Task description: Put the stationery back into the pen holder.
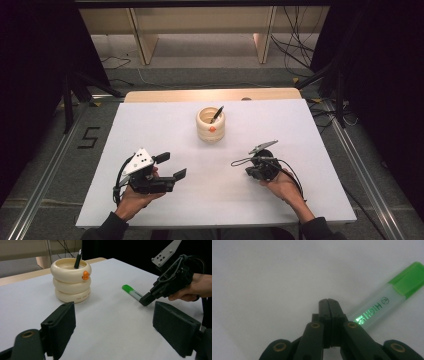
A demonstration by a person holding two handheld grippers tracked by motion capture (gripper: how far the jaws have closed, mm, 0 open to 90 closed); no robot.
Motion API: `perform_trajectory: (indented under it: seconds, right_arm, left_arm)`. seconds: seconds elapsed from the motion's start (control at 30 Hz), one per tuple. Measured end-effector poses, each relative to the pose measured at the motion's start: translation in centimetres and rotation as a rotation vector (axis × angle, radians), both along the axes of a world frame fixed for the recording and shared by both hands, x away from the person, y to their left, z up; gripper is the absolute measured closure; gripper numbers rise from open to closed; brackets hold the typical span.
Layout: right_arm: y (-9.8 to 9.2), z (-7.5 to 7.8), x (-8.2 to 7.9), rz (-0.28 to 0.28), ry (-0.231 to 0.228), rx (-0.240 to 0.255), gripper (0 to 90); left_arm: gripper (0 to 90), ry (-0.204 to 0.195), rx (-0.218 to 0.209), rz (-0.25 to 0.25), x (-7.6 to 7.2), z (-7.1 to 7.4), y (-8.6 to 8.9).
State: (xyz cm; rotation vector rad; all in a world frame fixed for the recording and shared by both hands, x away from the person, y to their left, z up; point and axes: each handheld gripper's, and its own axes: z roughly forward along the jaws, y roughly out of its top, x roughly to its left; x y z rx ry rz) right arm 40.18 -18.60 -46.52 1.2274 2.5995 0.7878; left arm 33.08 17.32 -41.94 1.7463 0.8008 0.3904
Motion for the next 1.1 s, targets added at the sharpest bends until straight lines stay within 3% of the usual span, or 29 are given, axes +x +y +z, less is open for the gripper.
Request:
perform_trajectory:
  seconds: [0.2,0.73,0.93,1.1]
  right_arm:
    - [-0.8,0.2,-0.5,-0.010,-0.013,-0.052,90.0]
    - [-4.2,0.4,-0.5,-0.081,-0.030,-0.101,90.0]
    - [-4.4,1.6,-0.6,-0.078,-0.054,-0.063,90.0]
    - [-5.0,3.1,0.2,-0.104,-0.075,-0.021,68.0]
  left_arm:
    - [18.0,0.009,0.000,0.004,0.1,-0.1,-0.1]
    - [17.9,-0.003,-0.003,0.002,0.0,0.0,0.0]
    - [17.9,-0.004,-0.003,0.003,0.0,0.0,0.0]
    - [18.0,-0.003,-0.001,0.002,0.0,0.0,0.0]
